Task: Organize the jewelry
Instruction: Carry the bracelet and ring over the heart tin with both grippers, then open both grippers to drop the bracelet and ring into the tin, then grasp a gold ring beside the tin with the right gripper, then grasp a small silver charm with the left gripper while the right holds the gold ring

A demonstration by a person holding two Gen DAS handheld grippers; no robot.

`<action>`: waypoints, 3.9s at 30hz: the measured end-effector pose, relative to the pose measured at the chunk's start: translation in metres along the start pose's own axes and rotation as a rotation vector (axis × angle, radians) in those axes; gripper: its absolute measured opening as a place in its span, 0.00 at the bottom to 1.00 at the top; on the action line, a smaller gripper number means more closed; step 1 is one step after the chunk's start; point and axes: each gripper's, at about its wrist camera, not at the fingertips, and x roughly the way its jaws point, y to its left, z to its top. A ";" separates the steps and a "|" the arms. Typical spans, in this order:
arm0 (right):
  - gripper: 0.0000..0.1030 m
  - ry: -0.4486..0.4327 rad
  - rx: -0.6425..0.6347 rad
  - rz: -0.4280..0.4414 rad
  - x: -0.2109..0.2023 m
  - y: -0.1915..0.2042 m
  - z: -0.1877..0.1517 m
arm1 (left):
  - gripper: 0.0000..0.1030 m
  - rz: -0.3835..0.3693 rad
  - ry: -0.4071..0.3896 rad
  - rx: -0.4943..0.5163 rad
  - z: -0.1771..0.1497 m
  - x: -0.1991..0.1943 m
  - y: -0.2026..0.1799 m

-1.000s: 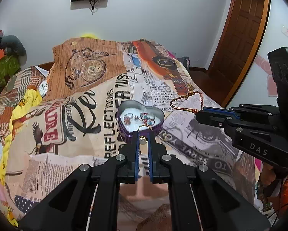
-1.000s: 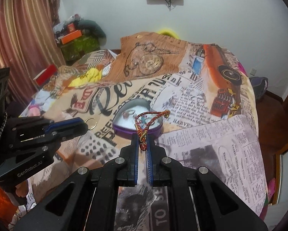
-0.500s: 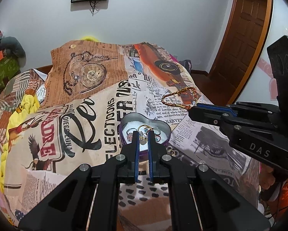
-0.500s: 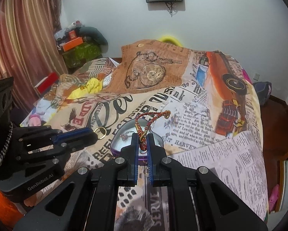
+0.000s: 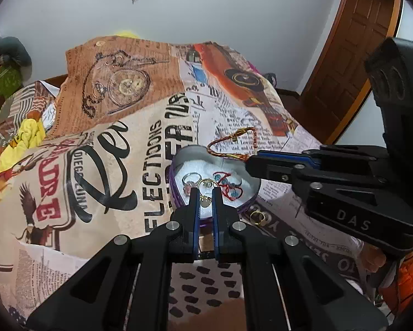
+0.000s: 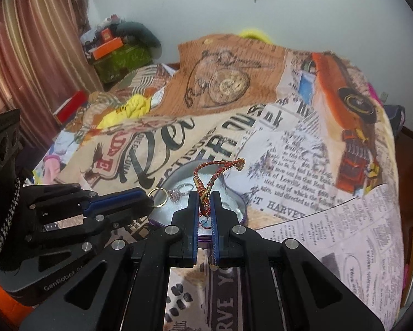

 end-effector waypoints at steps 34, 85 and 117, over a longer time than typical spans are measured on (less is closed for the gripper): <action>0.32 0.051 -0.081 -0.024 0.003 0.008 -0.006 | 0.06 0.059 -0.021 -0.032 0.005 -0.012 0.004; 0.09 0.092 -0.045 -0.109 -0.011 -0.003 -0.061 | 0.36 -0.011 0.142 0.028 -0.045 -0.011 -0.026; 0.09 -0.031 0.012 -0.119 -0.053 -0.007 -0.058 | 0.08 -0.023 0.121 0.101 -0.048 -0.003 -0.045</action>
